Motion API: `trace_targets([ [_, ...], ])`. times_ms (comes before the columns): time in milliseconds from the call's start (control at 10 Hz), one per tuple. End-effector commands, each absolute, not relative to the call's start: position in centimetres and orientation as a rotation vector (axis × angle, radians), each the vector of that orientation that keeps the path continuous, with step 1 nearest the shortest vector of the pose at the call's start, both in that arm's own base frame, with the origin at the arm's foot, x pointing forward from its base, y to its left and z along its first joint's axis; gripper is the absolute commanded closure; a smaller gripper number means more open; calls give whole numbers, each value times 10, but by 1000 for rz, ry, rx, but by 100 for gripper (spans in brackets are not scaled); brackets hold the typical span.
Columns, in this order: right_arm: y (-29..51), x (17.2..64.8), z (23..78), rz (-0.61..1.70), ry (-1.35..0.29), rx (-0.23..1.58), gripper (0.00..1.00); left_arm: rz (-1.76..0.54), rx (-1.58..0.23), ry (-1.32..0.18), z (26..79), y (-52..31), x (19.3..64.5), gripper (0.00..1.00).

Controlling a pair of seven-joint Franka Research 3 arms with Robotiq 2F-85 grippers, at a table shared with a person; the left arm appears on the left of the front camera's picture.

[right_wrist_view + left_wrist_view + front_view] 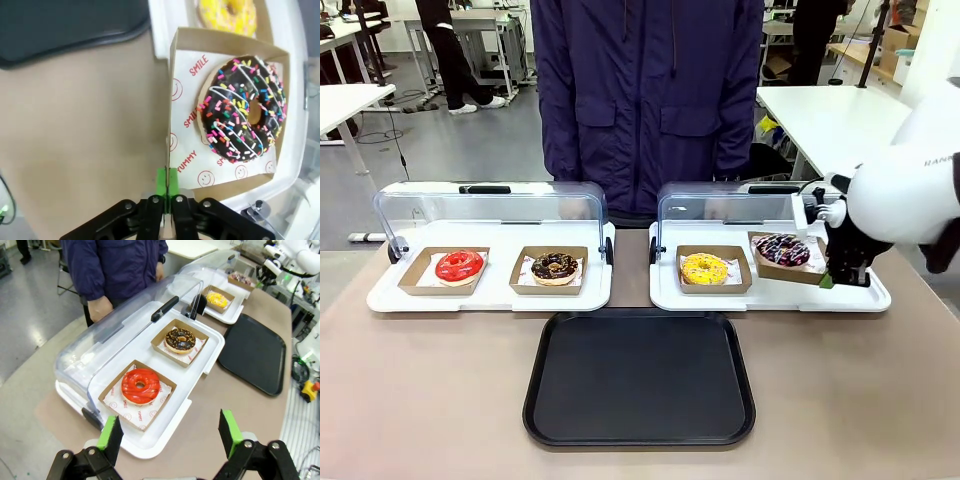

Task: Move the fourth donut from the left to the tray.
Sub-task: Pick up the Paper togo box containing the Donut indicated by the person and place it on the Handle tray.

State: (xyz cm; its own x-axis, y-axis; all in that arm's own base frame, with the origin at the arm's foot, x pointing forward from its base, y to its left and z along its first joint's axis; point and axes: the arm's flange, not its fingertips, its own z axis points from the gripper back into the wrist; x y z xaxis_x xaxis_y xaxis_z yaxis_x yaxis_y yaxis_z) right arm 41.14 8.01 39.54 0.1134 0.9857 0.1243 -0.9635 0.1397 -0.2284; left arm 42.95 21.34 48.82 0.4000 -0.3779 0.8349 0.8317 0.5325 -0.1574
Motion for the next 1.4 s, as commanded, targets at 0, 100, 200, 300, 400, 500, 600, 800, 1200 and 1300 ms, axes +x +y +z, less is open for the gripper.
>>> trace_targets([
  [0, 106, 388, 405, 1408, -287, -170, 98, -837, -633, -848, 491, 213, 429, 0],
  [100, 126, 373, 407, 1410, -302, -178, 98, -837, -633, -848, 491, 213, 429, 0],
  [200, 145, 358, 409, 1416, -310, -185, 98, -837, -633, -848, 491, 213, 429, 0],
  [300, 165, 344, 409, 1422, -317, -184, 98, -837, -633, -848, 491, 213, 429, 0],
  [400, 187, 336, 406, 1433, -313, -188, 98, -837, -633, -848, 491, 213, 429, 0],
  [500, 209, 328, 397, 1444, -292, -190, 98, -837, -633, -848, 491, 213, 429, 0],
  [600, 231, 322, 386, 1453, -278, -194, 98, -837, -633, -848, 491, 213, 429, 0],
  [800, 266, 306, 365, 1474, -259, -198, 98, -837, -633, -848, 491, 213, 429, 0],
  [1200, 310, 278, 330, 1525, -259, -181, 98, -837, -633, -848, 491, 213, 429, 0],
  [1300, 314, 273, 324, 1535, -263, -157, 98, -837, -633, -848, 491, 213, 429, 0],
])
